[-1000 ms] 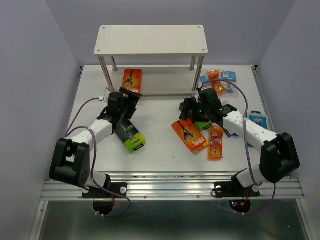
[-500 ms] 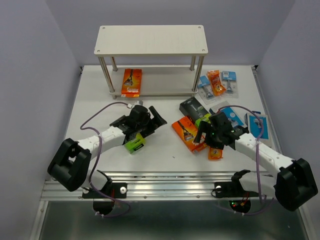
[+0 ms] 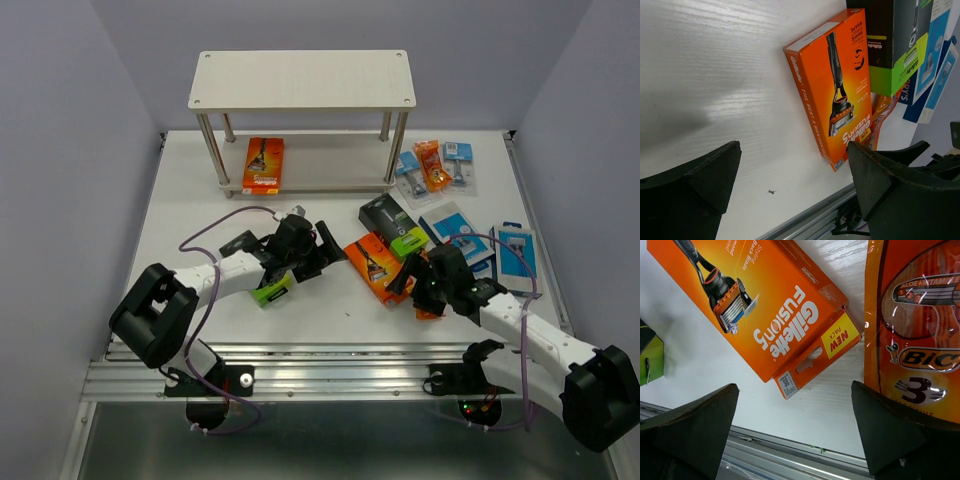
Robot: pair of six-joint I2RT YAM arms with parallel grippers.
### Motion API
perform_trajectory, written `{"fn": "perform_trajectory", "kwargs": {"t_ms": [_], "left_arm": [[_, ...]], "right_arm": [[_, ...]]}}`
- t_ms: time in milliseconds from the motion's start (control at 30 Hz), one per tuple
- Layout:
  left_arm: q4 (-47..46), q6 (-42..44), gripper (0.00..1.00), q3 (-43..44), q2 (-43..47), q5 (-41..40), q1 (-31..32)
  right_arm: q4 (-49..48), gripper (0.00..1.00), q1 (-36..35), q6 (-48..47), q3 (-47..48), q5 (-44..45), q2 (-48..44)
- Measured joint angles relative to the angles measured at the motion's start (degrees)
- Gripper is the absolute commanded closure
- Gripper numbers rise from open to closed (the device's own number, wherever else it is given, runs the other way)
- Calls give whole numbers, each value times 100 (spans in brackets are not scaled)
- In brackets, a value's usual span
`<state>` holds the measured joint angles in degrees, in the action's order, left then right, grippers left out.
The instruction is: Place and organize the shaving razors onto the shelf
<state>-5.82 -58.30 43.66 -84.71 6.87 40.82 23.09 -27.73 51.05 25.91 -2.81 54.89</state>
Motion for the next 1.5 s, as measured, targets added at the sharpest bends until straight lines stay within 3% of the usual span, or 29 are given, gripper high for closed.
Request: {"fn": "perform_trajectory", "kwargs": {"t_ms": [233,533,667,867,933,1267,1500], "left_arm": [[4,2,1,0,0,7,0],[9,-4,1,0,0,2,2],[11,-13,1,0,0,0,4],[17,-48,1,0,2,-17,39],[22,-63,1,0,2,-28,48],[109,-92,1,0,2,-107,81],[142,-118,1,0,2,-129,85]], "right_arm": [[-697,6,0,345,-378,-17,28],[-1213,24,2,828,-708,380,-46],[-1335,27,44,1069,-940,531,-313],[-1416,53,136,1499,-1416,743,-942],[-1410,56,179,1589,-1486,802,-999],[-1399,65,262,1775,-1534,1023,-981],[-1373,66,264,1751,-1537,1130,-988]]}}
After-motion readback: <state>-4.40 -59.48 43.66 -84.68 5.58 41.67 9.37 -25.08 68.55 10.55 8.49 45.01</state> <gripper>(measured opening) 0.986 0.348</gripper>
